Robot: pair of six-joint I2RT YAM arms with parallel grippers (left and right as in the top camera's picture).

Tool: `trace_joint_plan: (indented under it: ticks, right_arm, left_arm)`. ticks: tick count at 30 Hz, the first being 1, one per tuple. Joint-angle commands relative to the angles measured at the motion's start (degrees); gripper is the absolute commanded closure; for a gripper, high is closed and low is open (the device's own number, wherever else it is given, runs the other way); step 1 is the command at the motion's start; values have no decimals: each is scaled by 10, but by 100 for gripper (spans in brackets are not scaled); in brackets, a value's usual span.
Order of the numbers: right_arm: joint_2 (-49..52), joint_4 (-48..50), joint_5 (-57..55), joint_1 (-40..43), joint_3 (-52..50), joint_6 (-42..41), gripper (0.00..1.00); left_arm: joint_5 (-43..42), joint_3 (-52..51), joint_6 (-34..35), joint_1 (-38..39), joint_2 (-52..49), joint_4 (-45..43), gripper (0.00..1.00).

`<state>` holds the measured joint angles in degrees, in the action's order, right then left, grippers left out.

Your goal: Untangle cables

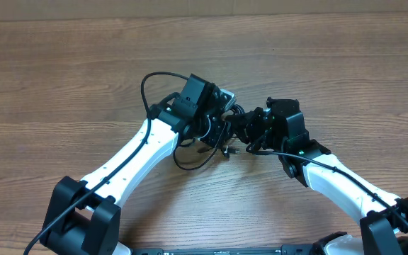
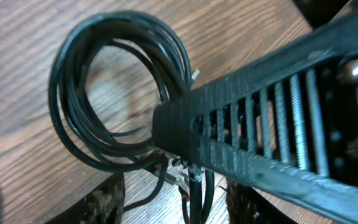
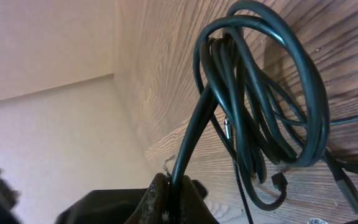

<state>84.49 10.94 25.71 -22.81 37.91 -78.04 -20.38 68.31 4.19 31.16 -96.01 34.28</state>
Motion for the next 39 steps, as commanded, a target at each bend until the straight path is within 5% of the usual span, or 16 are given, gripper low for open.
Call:
trace_joint_plan:
  ticks: [1, 7, 15, 17, 20, 23, 32, 39]
  right_arm:
    - [-14, 5, 7, 1, 1, -2, 94]
    - [-14, 4, -4, 1, 1, 1, 87]
    - [-14, -11, -32, 1, 1, 3, 82]
    - [-14, -13, -52, 1, 1, 26, 66]
    - [-14, -30, -156, 3, 1, 127, 23]
    - [-15, -77, -239, 23, 1, 214, 2]
    - [-15, -235, -253, 123, 1, 263, 0]
    - [-14, -290, -252, 172, 1, 266, 0]
  left_arm:
    - [-3, -12, -10, 4, 11, -3, 42]
    - [17, -27, -10, 4, -2, -19, 39]
    - [24, -30, -8, 4, -61, -43, 49]
    - [25, -30, -7, 4, -77, -47, 49]
    - [23, -30, 17, 4, -92, -59, 48]
    - [23, -30, 37, 4, -93, -67, 48]
    - [36, -30, 38, 40, -93, -73, 40]
    - [184, -30, 103, 83, -98, -80, 38]
